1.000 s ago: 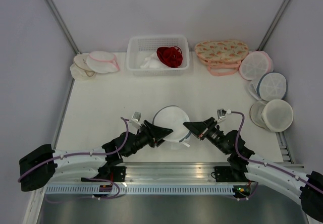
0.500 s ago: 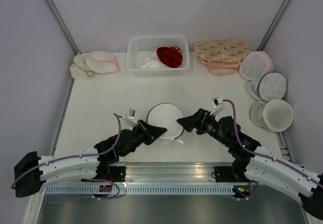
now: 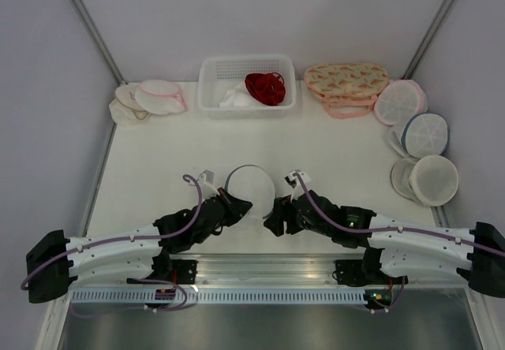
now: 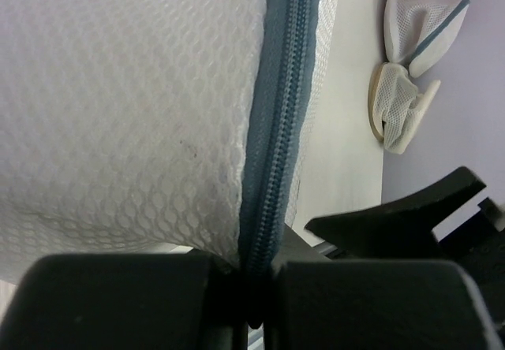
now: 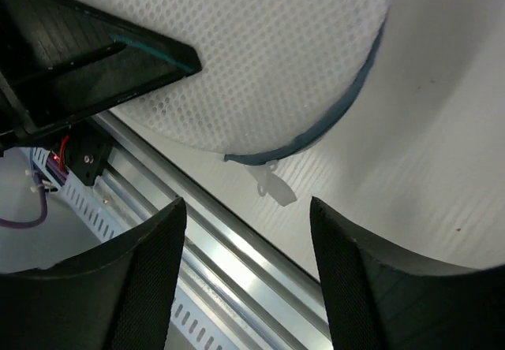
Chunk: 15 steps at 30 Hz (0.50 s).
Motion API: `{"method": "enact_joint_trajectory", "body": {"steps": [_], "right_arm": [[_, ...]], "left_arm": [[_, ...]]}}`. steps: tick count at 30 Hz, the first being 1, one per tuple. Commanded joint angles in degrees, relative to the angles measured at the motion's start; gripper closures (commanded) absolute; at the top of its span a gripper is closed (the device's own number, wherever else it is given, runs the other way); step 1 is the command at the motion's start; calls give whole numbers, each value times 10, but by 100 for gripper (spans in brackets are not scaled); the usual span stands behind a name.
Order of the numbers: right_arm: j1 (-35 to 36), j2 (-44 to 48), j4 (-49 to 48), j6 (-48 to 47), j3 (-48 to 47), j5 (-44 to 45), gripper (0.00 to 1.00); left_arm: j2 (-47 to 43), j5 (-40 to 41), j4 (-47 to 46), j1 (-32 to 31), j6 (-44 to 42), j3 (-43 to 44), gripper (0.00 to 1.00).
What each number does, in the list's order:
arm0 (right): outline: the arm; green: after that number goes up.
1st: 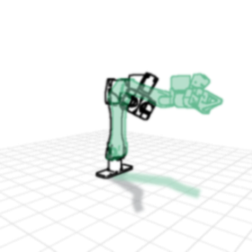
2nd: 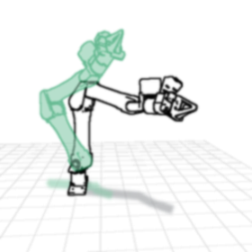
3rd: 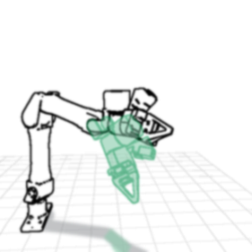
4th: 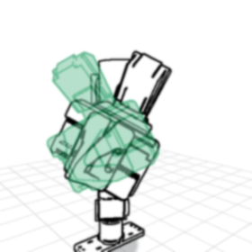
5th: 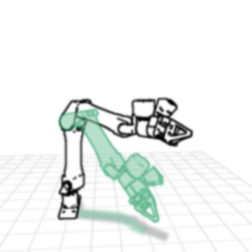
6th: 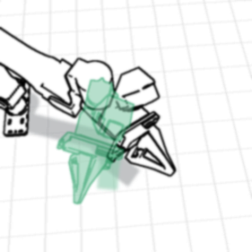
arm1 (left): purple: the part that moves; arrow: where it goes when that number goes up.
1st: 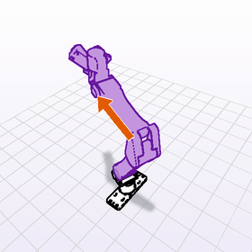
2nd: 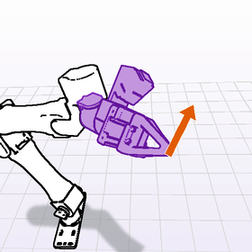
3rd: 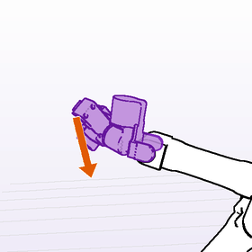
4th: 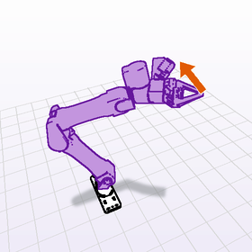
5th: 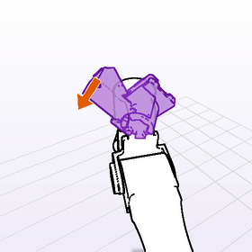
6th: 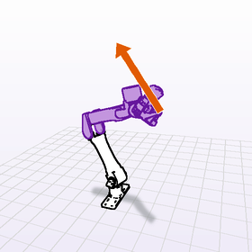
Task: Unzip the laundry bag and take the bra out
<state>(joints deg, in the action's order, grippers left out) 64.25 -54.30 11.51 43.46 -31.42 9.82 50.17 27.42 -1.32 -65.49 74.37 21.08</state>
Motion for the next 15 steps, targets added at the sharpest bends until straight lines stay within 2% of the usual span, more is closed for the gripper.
{"method": "enact_joint_trajectory", "body": {"steps": [1,4,11,15], "right_arm": [[34,-36,-17,4,-31,28,32],[47,-67,-40,11,-33,27,45],[57,-86,-41,-1,-50,69,52],[57,-96,-49,-13,-61,91,61]], "left_arm": [[2,24,-10,0,-28,31,98],[-3,18,-13,0,-27,29,98],[-26,1,-18,0,-24,16,98],[-24,-20,-38,0,-22,7,98]]}}
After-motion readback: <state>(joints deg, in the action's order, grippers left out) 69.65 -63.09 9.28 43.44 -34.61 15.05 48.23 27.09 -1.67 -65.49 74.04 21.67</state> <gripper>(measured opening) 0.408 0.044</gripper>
